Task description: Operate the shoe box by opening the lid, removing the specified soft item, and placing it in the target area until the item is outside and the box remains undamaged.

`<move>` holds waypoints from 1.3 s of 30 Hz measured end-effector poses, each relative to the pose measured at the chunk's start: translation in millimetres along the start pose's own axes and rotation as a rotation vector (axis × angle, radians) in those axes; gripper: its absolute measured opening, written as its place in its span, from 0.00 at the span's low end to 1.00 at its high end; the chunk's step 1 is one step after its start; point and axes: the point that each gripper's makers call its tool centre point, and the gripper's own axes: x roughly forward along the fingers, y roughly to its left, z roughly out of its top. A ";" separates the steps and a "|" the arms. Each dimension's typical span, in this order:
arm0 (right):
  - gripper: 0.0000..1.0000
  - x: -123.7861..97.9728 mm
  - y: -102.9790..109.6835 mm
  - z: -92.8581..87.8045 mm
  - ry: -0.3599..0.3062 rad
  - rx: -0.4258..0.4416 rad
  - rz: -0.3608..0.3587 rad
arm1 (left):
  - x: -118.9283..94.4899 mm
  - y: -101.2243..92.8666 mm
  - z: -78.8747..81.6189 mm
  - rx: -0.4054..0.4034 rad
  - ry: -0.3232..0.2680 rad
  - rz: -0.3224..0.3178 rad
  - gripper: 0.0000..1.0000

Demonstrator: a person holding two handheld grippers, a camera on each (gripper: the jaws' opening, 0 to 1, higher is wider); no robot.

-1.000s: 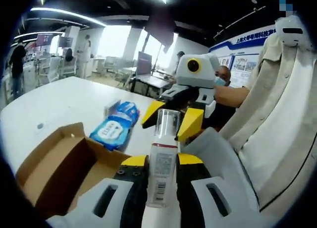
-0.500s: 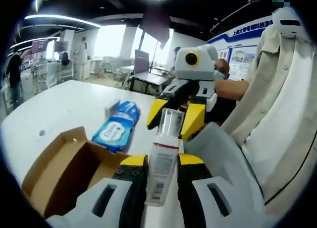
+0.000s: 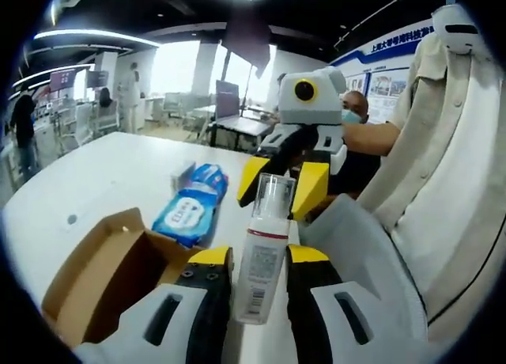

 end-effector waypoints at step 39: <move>0.18 -28.9 -106.9 35.8 0.133 -0.312 -0.019 | -67.8 54.1 -25.2 -0.114 -0.040 0.407 0.76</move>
